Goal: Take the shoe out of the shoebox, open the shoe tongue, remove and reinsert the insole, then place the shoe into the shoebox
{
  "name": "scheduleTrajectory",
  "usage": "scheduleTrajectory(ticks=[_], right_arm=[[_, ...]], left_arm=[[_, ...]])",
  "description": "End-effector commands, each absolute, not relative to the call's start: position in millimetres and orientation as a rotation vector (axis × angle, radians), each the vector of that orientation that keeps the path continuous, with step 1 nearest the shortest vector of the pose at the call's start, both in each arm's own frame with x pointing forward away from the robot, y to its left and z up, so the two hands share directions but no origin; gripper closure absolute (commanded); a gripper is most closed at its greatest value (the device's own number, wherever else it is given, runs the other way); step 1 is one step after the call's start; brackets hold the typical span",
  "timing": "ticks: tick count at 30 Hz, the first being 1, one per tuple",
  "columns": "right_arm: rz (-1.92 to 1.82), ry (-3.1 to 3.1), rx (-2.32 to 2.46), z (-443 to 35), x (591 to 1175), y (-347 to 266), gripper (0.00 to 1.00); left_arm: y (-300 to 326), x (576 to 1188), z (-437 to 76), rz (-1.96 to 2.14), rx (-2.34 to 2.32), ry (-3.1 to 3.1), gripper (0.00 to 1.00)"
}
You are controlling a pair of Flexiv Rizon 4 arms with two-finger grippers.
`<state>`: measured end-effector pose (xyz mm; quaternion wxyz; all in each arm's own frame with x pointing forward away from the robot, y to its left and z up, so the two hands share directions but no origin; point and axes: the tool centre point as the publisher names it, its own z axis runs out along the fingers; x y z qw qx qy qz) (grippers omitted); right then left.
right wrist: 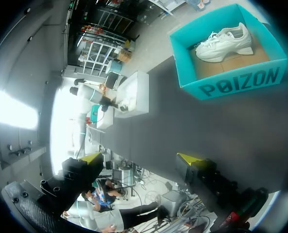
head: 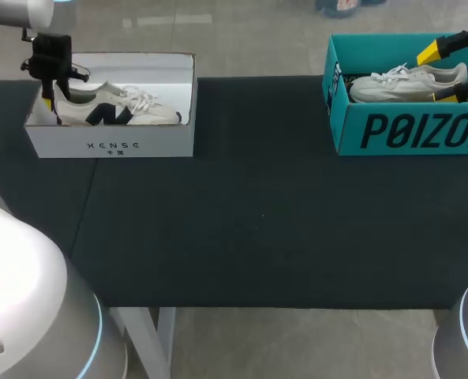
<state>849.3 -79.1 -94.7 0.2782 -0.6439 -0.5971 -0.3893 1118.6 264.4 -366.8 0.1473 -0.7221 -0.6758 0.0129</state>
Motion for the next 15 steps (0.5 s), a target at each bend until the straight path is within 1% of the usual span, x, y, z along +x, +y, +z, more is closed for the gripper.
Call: scheduleTrajectory(ticks=[1,7,8,9,11,12,13,14,15], right_arm=[[-1.041,-1.603,-1.731,-94.9,850.1,-78.7,0.0],[-1.041,-1.603,-1.731,-94.9,850.1,-78.7,0.0],[-1.041,-1.603,-1.731,-94.9,850.1,-78.7,0.0],[-1.041,-1.603,-1.731,-94.9,850.1,-78.7,0.0],[-1.041,-1.603,-1.731,-94.9,850.1,-78.7,0.0],[-1.041,-1.603,-1.731,-94.9,850.1,-78.7,0.0],[-1.041,-1.603,-1.731,-94.9,850.1,-78.7,0.0],[-1.041,-1.603,-1.731,-94.9,850.1,-78.7,0.0],[-1.041,-1.603,-1.731,-94.9,850.1,-78.7,0.0]], left_arm=[[259.5,1119.4,-376.6,0.051,-2.065,-1.936,1.0],[255.5,1115.1,-382.9,0.077,-2.044,-1.926,1.0],[254.9,1114.5,-383.7,0.082,-2.043,-1.921,0.91],[254.4,1114.1,-384.5,0.086,-2.042,-1.915,0.73],[253.7,1113.2,-385.3,0.09,-2.042,-1.906,0.52],[253.3,1112.5,-385.2,0.091,-2.044,-1.903,0.28],[253.2,1111.6,-384.2,0.093,-2.043,-1.902,0.09],[253.1,1110.6,-382.4,0.094,-2.045,-1.901,0.0],[253.3,1110.0,-380.7,0.096,-2.048,-1.901,0.0]])
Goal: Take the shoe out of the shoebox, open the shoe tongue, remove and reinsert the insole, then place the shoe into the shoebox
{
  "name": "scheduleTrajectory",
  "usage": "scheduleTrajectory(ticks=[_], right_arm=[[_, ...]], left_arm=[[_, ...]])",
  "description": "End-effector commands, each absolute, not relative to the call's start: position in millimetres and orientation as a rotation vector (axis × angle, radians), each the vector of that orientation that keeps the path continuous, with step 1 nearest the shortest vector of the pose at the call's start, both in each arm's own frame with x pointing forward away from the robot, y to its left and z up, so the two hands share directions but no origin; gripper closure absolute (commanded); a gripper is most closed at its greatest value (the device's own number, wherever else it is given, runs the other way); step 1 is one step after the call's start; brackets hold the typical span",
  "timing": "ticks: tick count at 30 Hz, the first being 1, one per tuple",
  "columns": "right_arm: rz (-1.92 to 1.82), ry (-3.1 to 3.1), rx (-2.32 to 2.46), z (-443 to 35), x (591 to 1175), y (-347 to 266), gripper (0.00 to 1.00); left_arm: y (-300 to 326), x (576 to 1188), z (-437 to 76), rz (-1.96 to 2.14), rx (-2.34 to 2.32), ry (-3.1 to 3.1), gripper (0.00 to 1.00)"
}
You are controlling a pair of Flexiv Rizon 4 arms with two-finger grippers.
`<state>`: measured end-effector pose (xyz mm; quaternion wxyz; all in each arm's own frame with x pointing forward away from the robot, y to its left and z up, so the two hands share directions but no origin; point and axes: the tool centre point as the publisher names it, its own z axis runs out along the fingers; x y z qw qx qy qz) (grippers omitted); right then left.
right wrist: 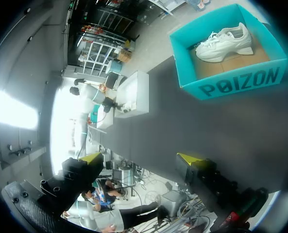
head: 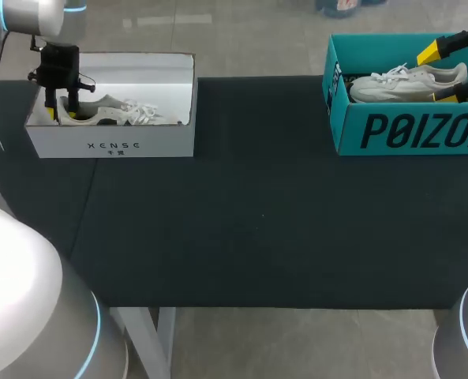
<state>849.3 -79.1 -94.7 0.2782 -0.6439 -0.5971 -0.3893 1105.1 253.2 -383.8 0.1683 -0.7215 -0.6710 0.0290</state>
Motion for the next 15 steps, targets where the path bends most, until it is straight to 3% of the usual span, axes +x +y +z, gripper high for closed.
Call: scheduleTrajectory(ticks=[1,15], right_arm=[[-1.041,-1.603,-1.731,-95,850,-79,0.0],[-1.041,-1.603,-1.731,-95,850,-79,0.0]], left_arm=[[253,1110,-379,0.097,-2.049,-1.901,0.0],[246,1109,-298,0.005,-2.082,-2.069,0.0]])
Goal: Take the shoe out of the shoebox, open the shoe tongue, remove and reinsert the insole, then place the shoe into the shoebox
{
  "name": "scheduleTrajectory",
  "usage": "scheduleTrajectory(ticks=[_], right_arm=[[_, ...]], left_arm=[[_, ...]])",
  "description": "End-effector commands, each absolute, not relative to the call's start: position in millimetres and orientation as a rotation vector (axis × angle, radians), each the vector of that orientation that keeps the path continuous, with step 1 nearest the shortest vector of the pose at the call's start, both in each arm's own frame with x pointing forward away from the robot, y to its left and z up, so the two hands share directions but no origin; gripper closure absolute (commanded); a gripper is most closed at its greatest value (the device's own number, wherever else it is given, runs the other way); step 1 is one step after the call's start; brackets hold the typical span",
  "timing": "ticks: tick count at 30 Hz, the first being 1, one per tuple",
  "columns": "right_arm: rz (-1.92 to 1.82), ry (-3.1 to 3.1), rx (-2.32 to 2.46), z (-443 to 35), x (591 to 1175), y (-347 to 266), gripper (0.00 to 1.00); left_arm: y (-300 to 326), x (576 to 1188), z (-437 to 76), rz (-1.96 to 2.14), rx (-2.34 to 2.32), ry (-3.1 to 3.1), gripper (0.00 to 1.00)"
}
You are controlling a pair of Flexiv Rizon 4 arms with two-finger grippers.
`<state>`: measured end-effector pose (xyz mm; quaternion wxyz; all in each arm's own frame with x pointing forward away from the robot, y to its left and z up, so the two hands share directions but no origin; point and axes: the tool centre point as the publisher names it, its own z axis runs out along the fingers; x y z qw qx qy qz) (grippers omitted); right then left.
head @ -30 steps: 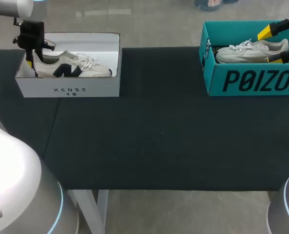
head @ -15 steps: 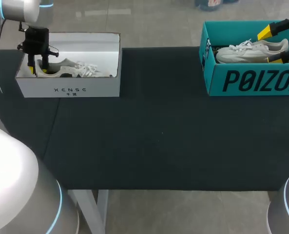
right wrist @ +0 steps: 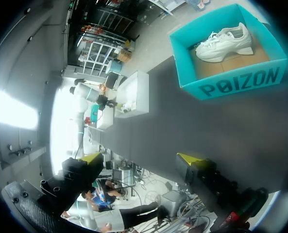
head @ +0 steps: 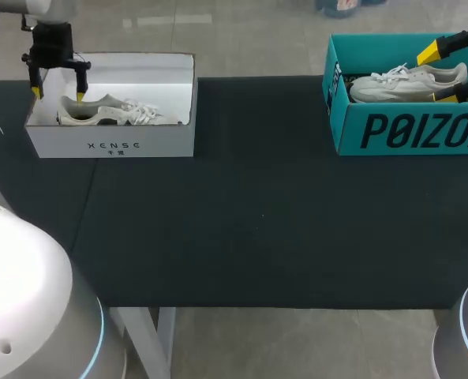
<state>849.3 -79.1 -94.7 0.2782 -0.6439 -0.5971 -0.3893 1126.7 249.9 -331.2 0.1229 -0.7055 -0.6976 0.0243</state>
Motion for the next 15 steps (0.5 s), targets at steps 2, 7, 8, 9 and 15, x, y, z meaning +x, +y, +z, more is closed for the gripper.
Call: scheduleTrajectory(ticks=[2,7,8,9,15], right_arm=[[-1.117,-1.624,-1.69,-81,866,-75,0.0],[-1.255,-1.656,-1.57,-56,907,-67,0.0],[-1.266,-1.672,-1.553,-52,917,-67,0.0],[-1.276,-1.683,-1.538,-50,925,-67,0.0],[-1.287,-1.767,-1.481,-45,975,-70,0.0]], left_arm=[[245,1109,-287,-0.009,-2.077,-2.092,0.0],[243,1106,-264,-0.045,-2.021,-2.156,0.0],[242,1105,-261,-0.046,-2.023,-2.145,0.0],[240,1104,-257,-0.047,-2.026,-2.137,0.0],[227,1095,-244,-0.07,-2.055,-2.078,0.0]])
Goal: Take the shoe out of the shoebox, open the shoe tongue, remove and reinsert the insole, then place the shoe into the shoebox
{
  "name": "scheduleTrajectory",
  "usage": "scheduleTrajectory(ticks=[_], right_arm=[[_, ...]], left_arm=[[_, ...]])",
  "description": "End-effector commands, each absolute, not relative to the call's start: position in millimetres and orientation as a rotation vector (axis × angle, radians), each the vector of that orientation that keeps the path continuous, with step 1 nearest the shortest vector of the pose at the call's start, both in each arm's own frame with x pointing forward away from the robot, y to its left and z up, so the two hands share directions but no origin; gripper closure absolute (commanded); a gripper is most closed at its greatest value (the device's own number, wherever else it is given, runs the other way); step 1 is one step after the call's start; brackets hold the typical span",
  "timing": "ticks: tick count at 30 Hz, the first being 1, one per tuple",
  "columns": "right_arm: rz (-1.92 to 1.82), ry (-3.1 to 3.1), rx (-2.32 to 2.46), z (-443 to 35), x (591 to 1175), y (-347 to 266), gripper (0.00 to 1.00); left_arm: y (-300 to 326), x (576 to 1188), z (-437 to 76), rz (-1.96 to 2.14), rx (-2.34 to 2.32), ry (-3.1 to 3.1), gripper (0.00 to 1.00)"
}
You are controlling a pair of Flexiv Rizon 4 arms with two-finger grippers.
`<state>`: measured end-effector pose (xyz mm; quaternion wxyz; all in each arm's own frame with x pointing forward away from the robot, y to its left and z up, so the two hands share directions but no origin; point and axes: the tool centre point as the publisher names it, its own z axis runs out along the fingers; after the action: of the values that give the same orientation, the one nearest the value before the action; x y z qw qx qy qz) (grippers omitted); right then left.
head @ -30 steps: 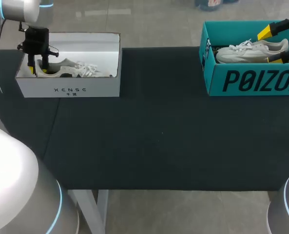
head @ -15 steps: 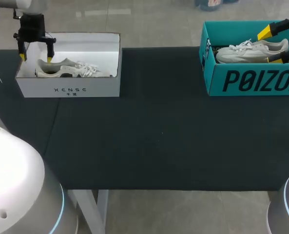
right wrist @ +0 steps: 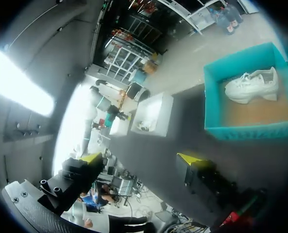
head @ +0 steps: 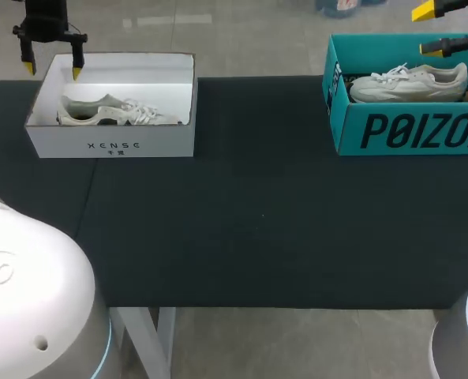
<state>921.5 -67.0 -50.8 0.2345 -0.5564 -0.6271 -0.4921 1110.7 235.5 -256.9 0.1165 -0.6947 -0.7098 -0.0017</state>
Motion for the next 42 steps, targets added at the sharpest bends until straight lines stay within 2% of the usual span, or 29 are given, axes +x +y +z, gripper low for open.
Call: scheduleTrajectory(ticks=[1,13,17,20,21,38,42], right_arm=[[-1.289,-1.773,-1.488,-45,983,-72,0.0],[-1.271,-1.856,-1.688,-53,1037,-111,0.0],[-0.93,-2.068,-1.894,-63,1045,-127,0.0],[-0.213,-2.489,-1.975,-73,1042,-141,0.0],[-0.177,-2.456,-1.973,-74,1040,-143,0.0],[-0.177,-2.456,-1.973,-74,1040,-143,0.0],[-0.043,-2.297,-2.112,-102,1067,-161,0.0]], left_arm=[[225,1092,-240,-0.075,-2.055,-2.073,0.0],[215,1071,-212,-0.104,-1.881,-2.168,0.0],[214,1069,-206,-0.083,-1.775,-2.229,0.0],[212,1069,-206,-0.078,-1.781,-2.217,0.0],[211,1069,-206,-0.077,-1.78,-2.216,0.0],[212,1070,-193,-0.032,-1.72,-2.285,0.0],[211,1069,-191,-0.048,-1.717,-2.278,0.0]])
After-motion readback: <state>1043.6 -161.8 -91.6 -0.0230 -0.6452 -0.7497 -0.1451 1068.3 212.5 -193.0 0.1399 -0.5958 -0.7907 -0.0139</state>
